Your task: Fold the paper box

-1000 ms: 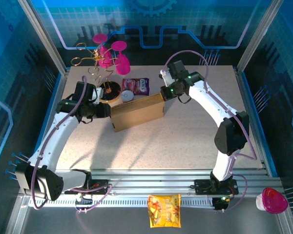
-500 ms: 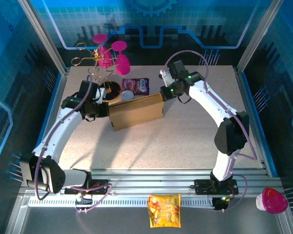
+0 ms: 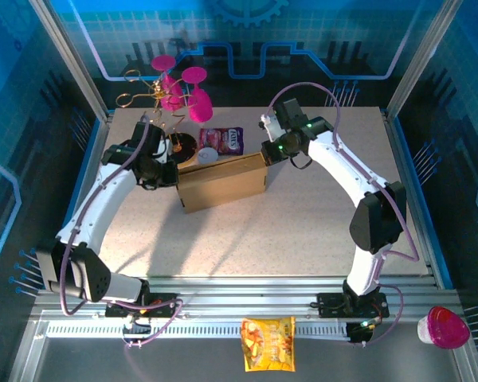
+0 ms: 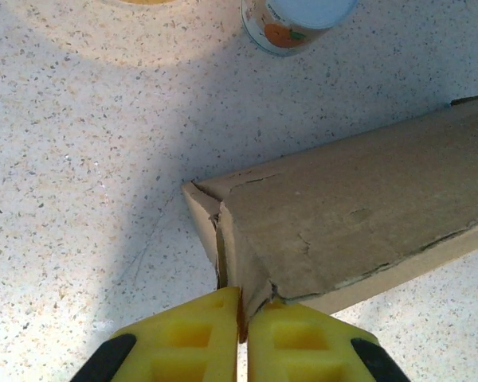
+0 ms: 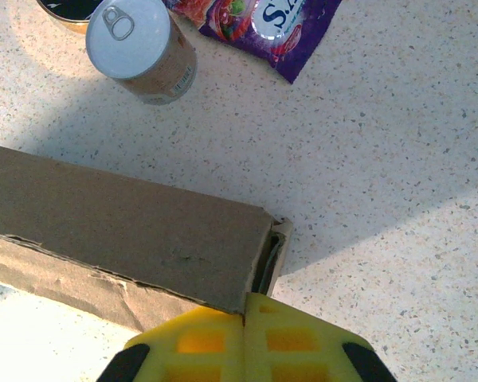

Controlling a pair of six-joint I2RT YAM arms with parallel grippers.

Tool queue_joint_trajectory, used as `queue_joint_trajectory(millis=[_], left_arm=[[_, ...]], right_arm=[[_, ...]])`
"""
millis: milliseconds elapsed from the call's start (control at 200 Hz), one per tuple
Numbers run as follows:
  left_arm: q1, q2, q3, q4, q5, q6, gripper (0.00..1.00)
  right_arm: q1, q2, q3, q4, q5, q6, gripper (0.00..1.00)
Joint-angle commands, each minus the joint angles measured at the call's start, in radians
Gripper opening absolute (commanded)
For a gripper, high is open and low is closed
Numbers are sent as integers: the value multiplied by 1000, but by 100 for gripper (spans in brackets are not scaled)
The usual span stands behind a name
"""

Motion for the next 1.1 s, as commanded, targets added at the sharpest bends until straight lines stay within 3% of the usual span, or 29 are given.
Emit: queue_joint_trajectory(millis=[0, 420, 865, 1031, 1096], left_arm=[[-3, 27, 47, -82, 20, -53, 11], [-5, 43, 45, -49, 79, -190, 2], [-5, -11, -80, 45, 49, -139, 0], [-4, -46, -151, 102, 41, -130, 0], [-5, -53, -155, 100, 45, -140, 7]], right_arm=[[-5, 27, 29, -48, -5, -12, 0], [-4, 30, 31, -48, -9, -6, 0], [-2, 12, -19, 1, -3, -10, 0], [3, -20, -83, 61, 3, -25, 0], [7, -34, -109, 83, 8, -34, 0]])
